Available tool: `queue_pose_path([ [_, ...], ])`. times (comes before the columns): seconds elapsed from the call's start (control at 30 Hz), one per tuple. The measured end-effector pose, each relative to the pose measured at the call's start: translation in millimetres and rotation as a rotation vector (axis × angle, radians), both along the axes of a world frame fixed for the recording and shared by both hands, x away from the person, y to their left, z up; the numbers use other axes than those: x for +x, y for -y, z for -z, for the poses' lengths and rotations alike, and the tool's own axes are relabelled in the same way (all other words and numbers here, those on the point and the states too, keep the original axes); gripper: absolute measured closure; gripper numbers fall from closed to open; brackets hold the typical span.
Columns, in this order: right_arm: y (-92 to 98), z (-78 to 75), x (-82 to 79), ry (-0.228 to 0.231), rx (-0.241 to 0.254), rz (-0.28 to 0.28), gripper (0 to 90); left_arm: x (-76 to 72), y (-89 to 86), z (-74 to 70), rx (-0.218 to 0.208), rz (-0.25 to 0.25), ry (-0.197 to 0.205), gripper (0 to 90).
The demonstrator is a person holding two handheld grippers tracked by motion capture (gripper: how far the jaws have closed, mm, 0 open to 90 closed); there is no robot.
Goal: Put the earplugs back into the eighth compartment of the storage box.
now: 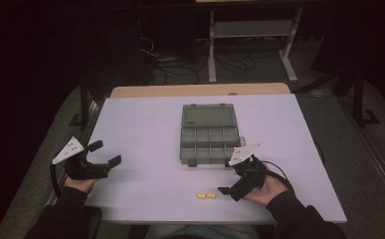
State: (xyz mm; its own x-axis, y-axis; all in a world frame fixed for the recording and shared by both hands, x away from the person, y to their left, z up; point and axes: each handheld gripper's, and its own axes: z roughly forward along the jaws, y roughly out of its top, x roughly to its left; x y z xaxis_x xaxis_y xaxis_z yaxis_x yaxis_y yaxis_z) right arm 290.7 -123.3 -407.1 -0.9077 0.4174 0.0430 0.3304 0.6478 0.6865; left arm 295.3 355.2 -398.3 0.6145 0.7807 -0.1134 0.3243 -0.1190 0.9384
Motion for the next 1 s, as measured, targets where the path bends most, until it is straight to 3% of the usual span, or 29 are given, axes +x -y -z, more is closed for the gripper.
queue_pose_path([
  [0.7,-36.1,13.5,-6.4,-0.038,-0.080,-0.108,4.2,0.3,0.6,0.3,0.004,0.001,-0.004,0.0],
  [1.0,-48.2,18.5,-11.1,-0.061,-0.136,-0.173,19.4,0.3,0.8,0.3,0.006,0.003,-0.003,0.0],
])
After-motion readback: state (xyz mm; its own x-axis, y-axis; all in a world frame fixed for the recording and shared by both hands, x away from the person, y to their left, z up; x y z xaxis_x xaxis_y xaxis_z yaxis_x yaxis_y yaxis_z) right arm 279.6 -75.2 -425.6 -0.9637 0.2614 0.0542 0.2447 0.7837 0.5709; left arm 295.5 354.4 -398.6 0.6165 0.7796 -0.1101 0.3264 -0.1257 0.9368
